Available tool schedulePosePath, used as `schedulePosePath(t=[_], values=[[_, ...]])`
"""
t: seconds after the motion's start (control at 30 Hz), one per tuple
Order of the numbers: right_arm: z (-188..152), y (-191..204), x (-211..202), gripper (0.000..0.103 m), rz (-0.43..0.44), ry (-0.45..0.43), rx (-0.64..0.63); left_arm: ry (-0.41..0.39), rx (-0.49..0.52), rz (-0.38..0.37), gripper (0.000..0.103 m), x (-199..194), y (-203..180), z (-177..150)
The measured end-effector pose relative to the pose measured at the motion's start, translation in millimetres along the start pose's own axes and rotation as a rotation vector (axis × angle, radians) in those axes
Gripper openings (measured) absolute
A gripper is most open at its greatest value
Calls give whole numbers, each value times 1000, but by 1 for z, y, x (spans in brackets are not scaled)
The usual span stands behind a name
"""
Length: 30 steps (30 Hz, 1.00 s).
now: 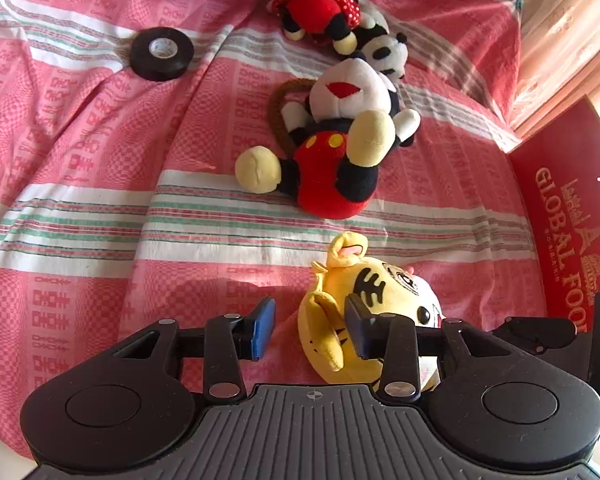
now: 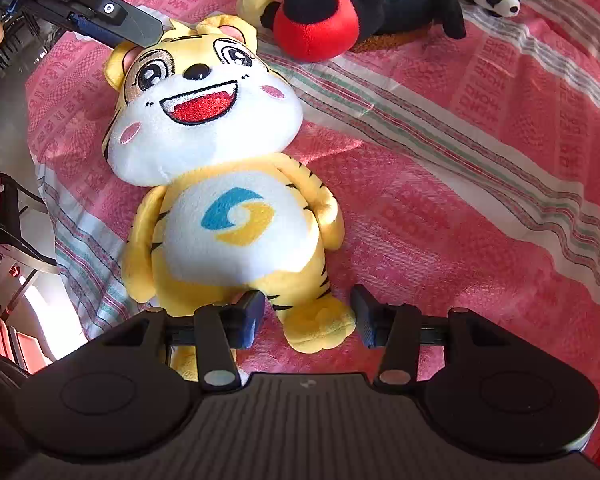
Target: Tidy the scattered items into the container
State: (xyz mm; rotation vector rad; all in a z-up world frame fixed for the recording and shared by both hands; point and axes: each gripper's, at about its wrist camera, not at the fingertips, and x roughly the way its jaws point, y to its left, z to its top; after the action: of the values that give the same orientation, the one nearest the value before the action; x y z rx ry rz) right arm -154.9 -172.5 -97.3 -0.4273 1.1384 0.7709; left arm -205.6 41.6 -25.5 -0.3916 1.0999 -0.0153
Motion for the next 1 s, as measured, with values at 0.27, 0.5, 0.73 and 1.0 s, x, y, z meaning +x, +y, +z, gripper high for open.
schedulePosePath(t=[0.27, 0.5, 0.73, 1.0], values=[[1, 6, -3, 54, -36, 8, 16, -1, -3, 11, 29, -3, 5, -9], [2, 13, 1, 54, -52, 24, 44, 34, 3, -3, 45, -8, 18, -19], [1, 19, 3, 53, -86, 29, 56, 34, -22, -40, 55, -5, 29, -25], [1, 25, 4, 53, -121, 18, 97, 33, 76, -24, 29, -11, 24, -38]])
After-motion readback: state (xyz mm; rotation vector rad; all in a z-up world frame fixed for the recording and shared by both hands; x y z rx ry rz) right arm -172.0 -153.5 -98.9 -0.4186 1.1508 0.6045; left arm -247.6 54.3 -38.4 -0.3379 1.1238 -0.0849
